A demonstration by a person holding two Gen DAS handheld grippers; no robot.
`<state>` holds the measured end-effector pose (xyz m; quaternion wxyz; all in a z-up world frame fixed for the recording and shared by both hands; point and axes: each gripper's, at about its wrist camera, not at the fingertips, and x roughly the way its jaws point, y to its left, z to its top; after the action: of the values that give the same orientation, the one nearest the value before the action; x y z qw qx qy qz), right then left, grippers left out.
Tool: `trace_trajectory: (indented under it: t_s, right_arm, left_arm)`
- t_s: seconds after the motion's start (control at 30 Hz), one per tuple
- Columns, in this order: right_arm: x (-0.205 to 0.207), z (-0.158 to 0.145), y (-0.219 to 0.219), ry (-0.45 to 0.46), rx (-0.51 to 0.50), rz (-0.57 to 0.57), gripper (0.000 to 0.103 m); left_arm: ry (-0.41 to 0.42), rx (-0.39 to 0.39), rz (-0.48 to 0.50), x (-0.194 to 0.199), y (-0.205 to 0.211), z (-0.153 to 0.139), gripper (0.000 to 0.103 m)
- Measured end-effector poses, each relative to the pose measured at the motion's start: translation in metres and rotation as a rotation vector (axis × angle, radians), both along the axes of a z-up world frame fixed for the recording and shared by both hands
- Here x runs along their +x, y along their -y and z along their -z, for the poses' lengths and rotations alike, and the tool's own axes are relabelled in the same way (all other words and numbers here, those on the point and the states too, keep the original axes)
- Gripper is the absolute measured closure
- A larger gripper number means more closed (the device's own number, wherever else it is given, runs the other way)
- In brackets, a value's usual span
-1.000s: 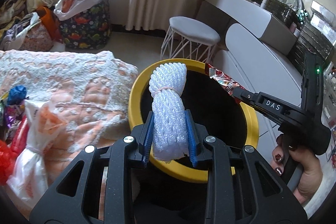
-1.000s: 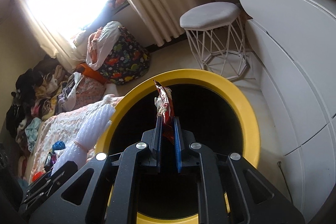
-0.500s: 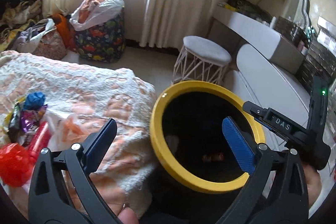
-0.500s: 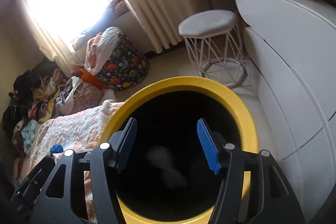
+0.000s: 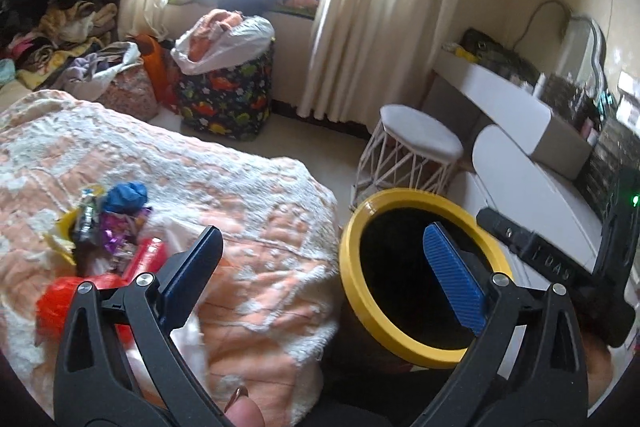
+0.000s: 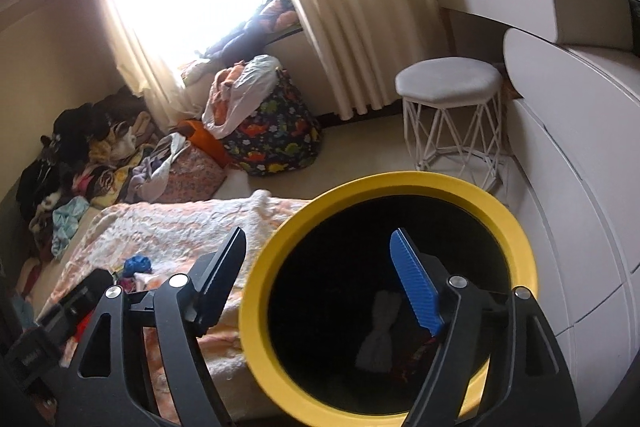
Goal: Collect trash
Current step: 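Open both tools to drop the items into the bin, then grasp the yellow snack bag with the left tool while the right tool grasps the white plastic bag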
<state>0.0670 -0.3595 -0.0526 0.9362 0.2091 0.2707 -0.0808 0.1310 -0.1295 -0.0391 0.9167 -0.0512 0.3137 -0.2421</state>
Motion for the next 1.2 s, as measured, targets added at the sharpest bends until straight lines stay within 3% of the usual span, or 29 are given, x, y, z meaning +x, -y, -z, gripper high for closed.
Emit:
trace_trajectory:
  t_s: [0.57, 1.2]
  right_arm:
    - [0.009, -0.028, -0.082, 0.051, -0.066, -0.189, 0.025]
    - [0.024, -0.015, -0.169, 0.001, -0.130, -0.371, 0.021]
  left_arm:
    - [0.062, -0.041, -0.196, 0.014, -0.099, -0.029, 0.011]
    - [0.003, -0.030, -0.333, 0.027, -0.176, 0.002, 0.011]
